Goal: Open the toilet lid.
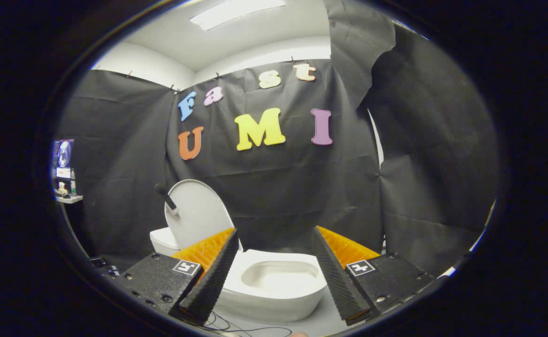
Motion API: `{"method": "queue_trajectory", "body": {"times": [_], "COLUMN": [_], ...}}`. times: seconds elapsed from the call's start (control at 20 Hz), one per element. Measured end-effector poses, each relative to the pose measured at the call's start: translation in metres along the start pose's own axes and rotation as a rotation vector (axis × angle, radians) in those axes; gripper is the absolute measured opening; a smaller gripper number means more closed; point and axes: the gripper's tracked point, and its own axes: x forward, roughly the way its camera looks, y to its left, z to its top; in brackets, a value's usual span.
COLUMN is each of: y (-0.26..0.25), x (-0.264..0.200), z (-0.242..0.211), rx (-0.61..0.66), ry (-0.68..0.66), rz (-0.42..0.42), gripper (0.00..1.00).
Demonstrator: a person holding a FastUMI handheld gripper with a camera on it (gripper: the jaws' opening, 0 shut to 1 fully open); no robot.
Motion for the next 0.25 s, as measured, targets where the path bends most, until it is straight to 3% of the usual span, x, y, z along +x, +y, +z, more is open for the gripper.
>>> {"method": "queue_trajectory", "body": {"times": [0.25], "y": [-0.0044], "x": [0.0003], "z": [-0.0046], "rx": [-0.001], "ry": [0.020], "rz": [-0.015], "gripper": [0.98]}}
